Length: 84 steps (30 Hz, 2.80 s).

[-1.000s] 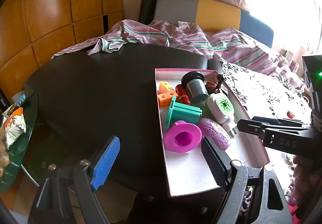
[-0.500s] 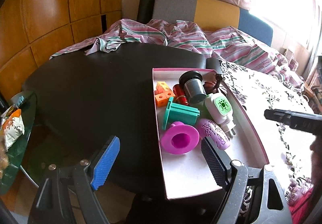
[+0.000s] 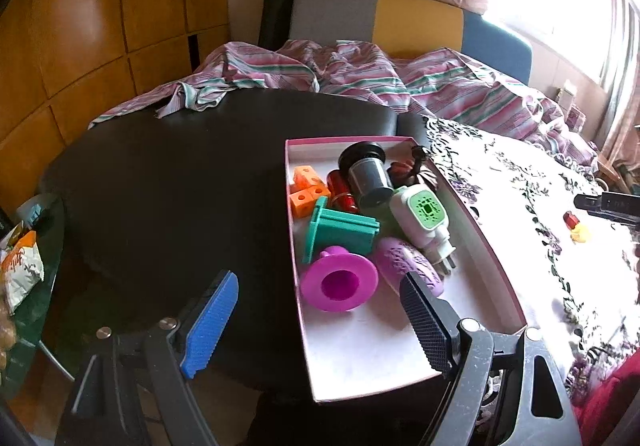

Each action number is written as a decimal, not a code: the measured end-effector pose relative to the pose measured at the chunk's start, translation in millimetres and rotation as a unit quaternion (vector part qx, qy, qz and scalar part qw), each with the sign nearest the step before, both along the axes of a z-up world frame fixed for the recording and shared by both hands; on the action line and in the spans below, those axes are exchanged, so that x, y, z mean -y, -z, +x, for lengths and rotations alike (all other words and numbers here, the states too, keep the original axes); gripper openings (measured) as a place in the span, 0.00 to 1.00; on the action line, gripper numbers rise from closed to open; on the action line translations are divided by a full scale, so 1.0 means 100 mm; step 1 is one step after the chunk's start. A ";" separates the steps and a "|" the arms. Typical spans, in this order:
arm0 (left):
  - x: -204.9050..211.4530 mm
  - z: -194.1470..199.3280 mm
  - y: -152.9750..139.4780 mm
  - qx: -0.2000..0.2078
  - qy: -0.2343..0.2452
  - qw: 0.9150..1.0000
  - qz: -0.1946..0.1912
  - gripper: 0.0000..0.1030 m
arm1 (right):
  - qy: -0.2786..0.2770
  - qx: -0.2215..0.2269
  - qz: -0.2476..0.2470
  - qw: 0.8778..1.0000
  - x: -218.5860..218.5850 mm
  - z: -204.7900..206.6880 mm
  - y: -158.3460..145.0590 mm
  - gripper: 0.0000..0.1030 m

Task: Organize rigid objects
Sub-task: 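Move the right gripper back over the cloth toward the red puzzle piece, then move the left gripper to the orange plastic holder and grasp it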

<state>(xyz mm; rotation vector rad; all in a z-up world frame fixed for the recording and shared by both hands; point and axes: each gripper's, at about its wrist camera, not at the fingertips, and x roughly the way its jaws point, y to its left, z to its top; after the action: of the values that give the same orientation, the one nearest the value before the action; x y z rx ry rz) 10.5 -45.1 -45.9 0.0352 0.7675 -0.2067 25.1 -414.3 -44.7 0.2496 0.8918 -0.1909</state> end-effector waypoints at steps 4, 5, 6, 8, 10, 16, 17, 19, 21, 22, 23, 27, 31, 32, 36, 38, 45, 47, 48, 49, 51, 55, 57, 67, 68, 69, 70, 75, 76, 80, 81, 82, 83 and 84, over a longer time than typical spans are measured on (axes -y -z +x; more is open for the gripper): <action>0.08 -0.02 -0.04 0.003 0.014 1.000 0.000 0.81 | 0.058 -0.005 -0.017 0.998 0.42 -0.10 0.03 0.44; 0.11 -0.02 -0.05 0.004 0.019 1.000 -0.002 0.81 | 0.076 -0.004 -0.021 0.997 0.55 -0.12 0.04 0.44; 0.13 -0.03 -0.06 0.006 0.023 1.000 -0.003 0.81 | 0.091 -0.002 -0.022 0.996 0.66 -0.15 0.05 0.44; 0.20 -0.05 -0.09 0.011 0.037 0.999 -0.002 0.81 | 0.137 0.001 -0.023 0.990 0.93 -0.23 0.11 0.44; 0.27 -0.08 -0.11 0.013 0.051 0.999 -0.003 0.81 | 0.187 0.010 -0.018 0.982 1.17 -0.34 0.20 0.44; 0.55 -0.11 -0.22 0.018 0.084 0.996 -0.010 0.81 | 0.325 -0.011 0.075 0.943 1.73 -0.68 0.43 0.44; 0.61 -0.11 -0.24 0.020 0.091 0.996 -0.011 0.81 | 0.332 -0.012 0.085 0.939 1.76 -0.70 0.45 0.44; 0.76 -0.13 -0.28 0.020 0.111 0.994 -0.012 0.81 | 0.342 -0.003 0.106 0.934 1.81 -0.77 0.46 0.44; 0.88 -0.13 -0.29 0.019 0.125 0.992 -0.012 0.81 | 0.352 0.004 0.107 0.930 1.84 -0.81 0.44 0.44; 0.96 -0.14 -0.30 0.017 0.134 0.991 -0.011 0.81 | 0.357 0.010 0.112 0.927 1.86 -0.85 0.43 0.44; 1.03 -0.13 -0.29 0.013 0.142 0.990 -0.011 0.81 | 0.361 0.015 0.119 0.925 1.87 -0.86 0.43 0.44; 1.34 -0.10 -0.27 -0.010 0.176 0.984 -0.017 0.81 | 0.379 0.031 0.151 0.913 1.95 -0.97 0.47 0.44; 1.66 -0.09 -0.26 -0.014 0.205 0.979 -0.009 0.80 | 0.381 0.041 0.182 0.905 1.99 -1.02 0.50 0.44; 1.77 -0.07 -0.25 -0.019 0.214 0.977 -0.011 0.79 | 0.380 0.041 0.185 0.905 1.99 -1.02 0.50 0.44; 2.06 0.00 -0.16 -0.048 0.237 0.970 -0.013 0.77 | 0.373 0.043 0.196 0.906 1.99 -1.00 0.52 0.44; 2.25 0.03 -0.10 -0.054 0.252 0.966 -0.007 0.75 | 0.373 0.048 0.202 0.904 1.99 -1.01 0.51 0.44; 2.94 0.17 0.01 -0.061 0.323 0.945 0.008 0.65 | 0.376 0.073 0.214 0.899 2.00 -1.07 0.46 0.44; 3.13 0.21 0.04 -0.060 0.344 0.937 0.007 0.65 | 0.374 0.078 0.217 0.898 2.00 -1.08 0.44 0.44; 3.24 0.24 0.06 -0.063 0.351 0.934 0.009 0.65 | 0.373 0.080 0.219 0.898 2.00 -1.08 0.44 0.44; 3.32 0.25 0.08 -0.065 0.358 0.932 0.007 0.65 | 0.373 0.083 0.223 0.897 2.00 -1.08 0.44 0.44; 3.52 0.31 0.13 -0.067 0.374 0.925 0.005 0.66 | 0.374 0.087 0.229 0.895 2.01 -1.10 0.44 0.44; 3.88 0.40 0.23 -0.077 0.392 0.917 0.009 0.75 | 0.376 0.095 0.243 0.889 2.03 -1.12 0.44 0.44; 4.05 0.43 0.26 -0.070 0.403 0.913 0.010 0.79 | 0.374 0.098 0.249 0.888 2.04 -1.12 0.45 0.44; 4.74 0.40 0.62 -0.071 0.456 0.885 0.063 0.47 | 0.365 0.099 0.268 0.886 2.04 -1.09 0.49 0.44; 4.75 0.41 0.67 -0.082 0.458 0.883 0.064 0.30 | 0.365 0.098 0.268 0.886 2.04 -1.08 0.50 0.44; 4.73 0.41 0.69 -0.085 0.455 0.884 0.060 0.23 | 0.364 0.098 0.269 0.886 2.05 -1.08 0.51 0.44; 4.70 0.41 0.69 -0.082 0.452 0.887 0.055 0.23 | 0.365 0.097 0.269 0.886 2.05 -1.08 0.51 0.44; 4.39 0.42 0.64 -0.103 0.424 0.900 0.028 0.23 | 0.365 0.096 0.265 0.887 2.06 -1.07 0.51 0.44; 4.28 0.40 0.62 -0.104 0.416 0.903 0.024 0.23 | 0.364 0.095 0.266 0.888 2.05 -1.07 0.51 0.44; 3.91 0.33 0.57 -0.114 0.390 0.914 0.009 0.23 | 0.364 0.091 0.266 0.888 2.05 -1.07 0.52 0.44; 3.85 0.32 0.56 -0.115 0.386 0.915 0.006 0.23 | 0.363 0.090 0.265 0.889 2.04 -1.07 0.52 0.44; 3.76 0.30 0.54 -0.113 0.380 0.918 0.004 0.23 | 0.362 0.087 0.264 0.890 2.04 -1.06 0.53 0.44; 3.69 0.28 0.52 -0.112 0.374 0.921 0.002 0.23 | 0.360 0.085 0.265 0.890 2.04 -1.06 0.53 0.44; 3.62 0.26 0.51 -0.113 0.371 0.922 -0.002 0.23 | 0.359 0.082 0.266 0.891 2.04 -1.05 0.54 0.44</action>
<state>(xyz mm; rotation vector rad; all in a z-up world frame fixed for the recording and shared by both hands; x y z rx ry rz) 36.5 -406.7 -96.9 0.3064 0.9595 -0.9481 -79.7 -617.8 -98.7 1.0993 0.6322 -0.6023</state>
